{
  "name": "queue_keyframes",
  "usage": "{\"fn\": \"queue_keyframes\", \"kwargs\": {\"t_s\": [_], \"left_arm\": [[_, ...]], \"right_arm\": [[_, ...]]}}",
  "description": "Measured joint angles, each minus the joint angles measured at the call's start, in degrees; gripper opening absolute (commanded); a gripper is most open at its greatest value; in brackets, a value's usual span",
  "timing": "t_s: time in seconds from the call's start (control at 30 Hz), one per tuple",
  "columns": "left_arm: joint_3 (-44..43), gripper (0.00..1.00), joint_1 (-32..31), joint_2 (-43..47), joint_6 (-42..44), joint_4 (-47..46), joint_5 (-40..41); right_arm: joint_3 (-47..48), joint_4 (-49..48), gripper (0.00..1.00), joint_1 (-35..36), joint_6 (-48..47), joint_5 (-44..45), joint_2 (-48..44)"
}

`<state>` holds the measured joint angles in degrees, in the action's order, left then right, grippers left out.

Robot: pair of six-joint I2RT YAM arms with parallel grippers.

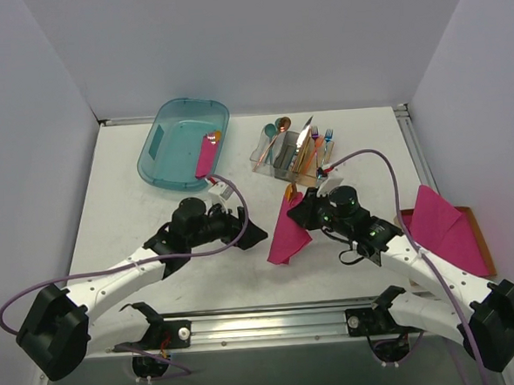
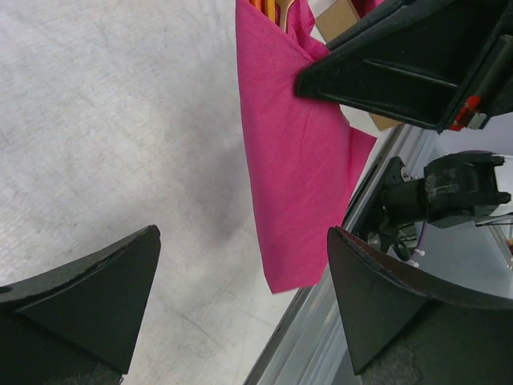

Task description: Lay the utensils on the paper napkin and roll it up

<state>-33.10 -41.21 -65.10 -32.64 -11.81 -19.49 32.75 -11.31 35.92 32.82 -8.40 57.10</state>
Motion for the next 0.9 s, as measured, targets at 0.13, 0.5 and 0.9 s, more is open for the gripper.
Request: {"fn": "queue_keyframes", "kwargs": {"t_s": [0.13,0.5,0.9], "left_arm": [[-1.9,0.94,0.5,-1.0,-0.2,-1.0,-2.7],[-2.6,0.94,0.7,-1.7,-4.3,-9.6,-9.4],[-2.6,0.87,0.7,-4.0,-9.2,-18.3,-13.0]], "right_arm": [[3.1,0.0,0.00,2.5,-1.0,-2.1,-1.2],[6.3,-0.1,0.00,5.1,-1.3,-5.2,-4.5],[6.8,-0.1,0.00,6.3,-0.1,-6.8,-5.8]]}}
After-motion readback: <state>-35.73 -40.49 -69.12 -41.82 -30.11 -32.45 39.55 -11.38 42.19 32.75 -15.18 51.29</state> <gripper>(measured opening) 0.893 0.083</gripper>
